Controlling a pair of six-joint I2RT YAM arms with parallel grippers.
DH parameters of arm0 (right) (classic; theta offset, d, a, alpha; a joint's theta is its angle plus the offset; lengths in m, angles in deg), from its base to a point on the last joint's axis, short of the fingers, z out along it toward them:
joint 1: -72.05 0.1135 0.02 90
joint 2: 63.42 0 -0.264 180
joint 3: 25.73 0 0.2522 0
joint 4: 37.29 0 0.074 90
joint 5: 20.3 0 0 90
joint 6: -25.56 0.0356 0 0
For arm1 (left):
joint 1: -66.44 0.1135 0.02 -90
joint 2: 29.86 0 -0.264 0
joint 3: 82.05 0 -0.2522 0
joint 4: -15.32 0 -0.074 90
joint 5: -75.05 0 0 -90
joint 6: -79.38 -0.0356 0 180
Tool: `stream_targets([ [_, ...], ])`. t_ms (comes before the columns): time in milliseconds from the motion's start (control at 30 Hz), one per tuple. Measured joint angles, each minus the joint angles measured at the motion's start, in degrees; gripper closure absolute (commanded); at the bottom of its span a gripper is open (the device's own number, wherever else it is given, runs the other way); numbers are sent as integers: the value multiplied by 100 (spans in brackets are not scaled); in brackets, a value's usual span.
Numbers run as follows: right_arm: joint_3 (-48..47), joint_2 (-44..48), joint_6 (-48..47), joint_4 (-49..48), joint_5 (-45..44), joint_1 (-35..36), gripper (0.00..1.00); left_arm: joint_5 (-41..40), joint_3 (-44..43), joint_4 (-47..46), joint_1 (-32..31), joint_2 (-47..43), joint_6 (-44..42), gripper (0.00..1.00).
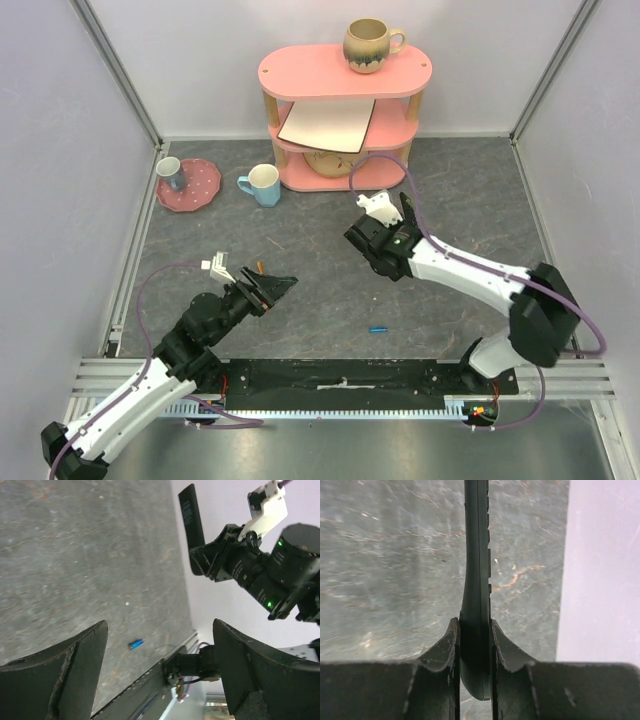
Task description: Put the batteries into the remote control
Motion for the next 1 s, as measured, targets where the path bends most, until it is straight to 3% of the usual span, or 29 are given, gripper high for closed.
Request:
stream_targets([
  [333, -127, -2118, 245, 195, 92, -343, 100, -50, -490, 1340, 0, -11, -363, 10],
  [467, -138, -2282, 249, 90, 136, -332, 100, -46, -487, 1578, 0, -286, -404, 10],
  [533, -164, -2282, 234, -7, 221, -334, 83, -37, -487, 1626, 0, -380, -413, 10],
  [567, -164, -2282, 210, -61, 273, -339, 67, -35, -485, 1644, 0, -422, -415, 10],
  [667, -157, -2277, 166, -227, 551, -343, 40, 4, -485, 1663, 0, -494, -437, 9],
  [767, -48, -2210, 57, -363, 990, -341, 28, 11, -485, 1668, 0, -496, -476, 9],
  [1000, 199, -1263, 70, -439, 1530, -326, 21, -76, -490, 1869, 0, -282, -503, 1],
])
